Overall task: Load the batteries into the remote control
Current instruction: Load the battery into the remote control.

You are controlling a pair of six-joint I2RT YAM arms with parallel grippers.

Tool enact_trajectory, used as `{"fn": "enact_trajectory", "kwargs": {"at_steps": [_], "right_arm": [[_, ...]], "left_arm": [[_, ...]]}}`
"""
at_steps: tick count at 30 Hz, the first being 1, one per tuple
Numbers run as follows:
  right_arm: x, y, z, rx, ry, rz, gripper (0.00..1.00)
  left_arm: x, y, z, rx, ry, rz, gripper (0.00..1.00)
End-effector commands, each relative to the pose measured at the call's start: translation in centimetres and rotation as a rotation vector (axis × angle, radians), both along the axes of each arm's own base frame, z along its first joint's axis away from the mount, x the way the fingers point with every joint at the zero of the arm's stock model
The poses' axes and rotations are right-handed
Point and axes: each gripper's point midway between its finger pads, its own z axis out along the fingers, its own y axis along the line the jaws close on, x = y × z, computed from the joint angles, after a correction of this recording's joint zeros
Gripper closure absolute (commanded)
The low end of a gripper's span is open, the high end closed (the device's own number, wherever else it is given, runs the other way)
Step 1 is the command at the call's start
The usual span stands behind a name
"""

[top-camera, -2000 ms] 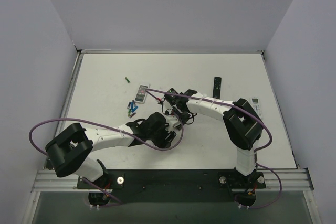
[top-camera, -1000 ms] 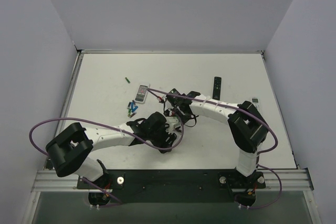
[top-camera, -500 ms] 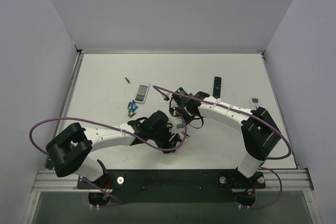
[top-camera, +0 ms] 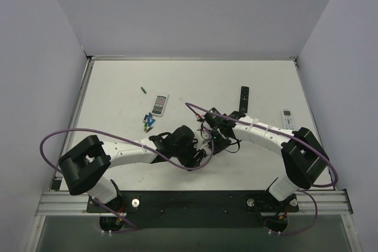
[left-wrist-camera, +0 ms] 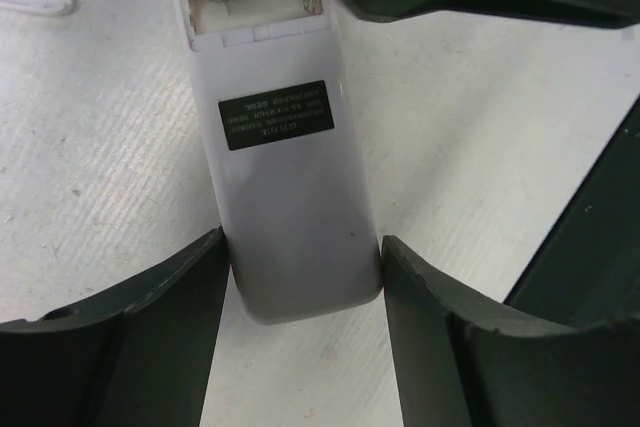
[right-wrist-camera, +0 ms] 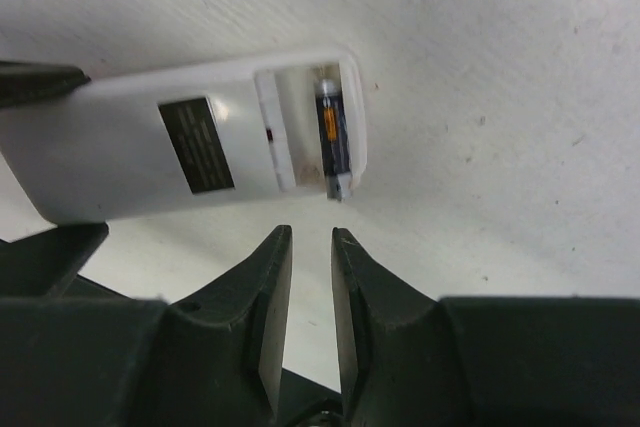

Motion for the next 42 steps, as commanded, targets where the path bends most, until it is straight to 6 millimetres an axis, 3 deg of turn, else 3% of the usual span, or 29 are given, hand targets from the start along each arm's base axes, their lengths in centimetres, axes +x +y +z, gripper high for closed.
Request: {"fn": "enact_trajectory", "kwargs": {"at_steps": [1,6,17,29,42], "right_arm": [[-0.7,-0.7,1.9,0.093,0.006,-0.083,0.81],[-0.5,-1.0,1.7,0.137,-0.008,-0.114,0.82],[1.9,0.9,2.2,0.254,-0.050,-0.232,0.84],[1.9,2.7,0.7,0.289,0.021,-0.222,0.85],[2.5,2.8,-0.3,0.260,0.034,-0.238,0.86]], "left_arm": [[1.0,2.8,-2.5,0.155,-0.001,0.123,1.00],[1.0,3.0,-2.6,0.165,-0.011,0.127,1.00],[0.9,2.9,-2.4,0.163,-0.015,0.123,1.00],[0.9,2.6,-2.0,0.153,-0.010,0.120,1.00],[0.8,2.6,-2.1,0.158,-0.005,0.120,1.00]]}}
